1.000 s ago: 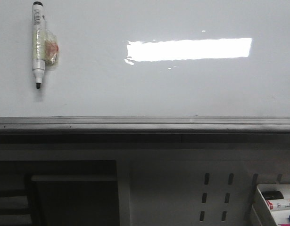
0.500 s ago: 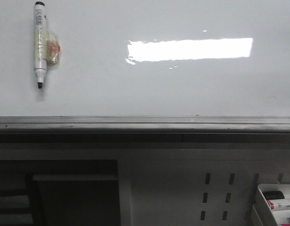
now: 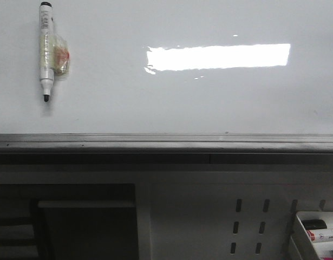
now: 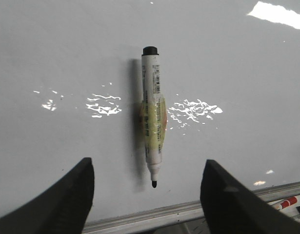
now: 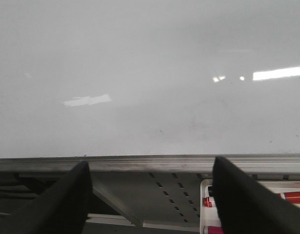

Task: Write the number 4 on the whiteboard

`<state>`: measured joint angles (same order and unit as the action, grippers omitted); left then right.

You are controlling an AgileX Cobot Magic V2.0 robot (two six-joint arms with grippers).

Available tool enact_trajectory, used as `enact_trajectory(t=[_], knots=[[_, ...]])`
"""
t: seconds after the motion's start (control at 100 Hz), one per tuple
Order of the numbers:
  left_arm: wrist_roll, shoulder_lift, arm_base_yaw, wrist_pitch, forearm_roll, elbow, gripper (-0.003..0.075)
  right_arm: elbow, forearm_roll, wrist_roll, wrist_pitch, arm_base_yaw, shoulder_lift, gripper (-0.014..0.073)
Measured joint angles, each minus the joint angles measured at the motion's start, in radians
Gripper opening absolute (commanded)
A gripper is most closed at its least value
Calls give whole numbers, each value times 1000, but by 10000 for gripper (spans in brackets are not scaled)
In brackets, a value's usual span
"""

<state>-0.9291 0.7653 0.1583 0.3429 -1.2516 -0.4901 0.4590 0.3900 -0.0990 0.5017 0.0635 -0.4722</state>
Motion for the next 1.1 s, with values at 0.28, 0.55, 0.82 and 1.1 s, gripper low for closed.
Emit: enact_trajectory(t=[0.28,0.55,0.82,1.1], knots=[[-320,204,0,82,-291,-65,417,0,0,0,0,0,0,468],[-383,396,0,136,-322,-148,417,0,0,0,-2,0,0,468],[-407,515,0,155,-330,-190,417,0,0,0,-4,0,0,468],[-469,549,5,190,-388,-198,235,0,0,0,-13,0,0,468]])
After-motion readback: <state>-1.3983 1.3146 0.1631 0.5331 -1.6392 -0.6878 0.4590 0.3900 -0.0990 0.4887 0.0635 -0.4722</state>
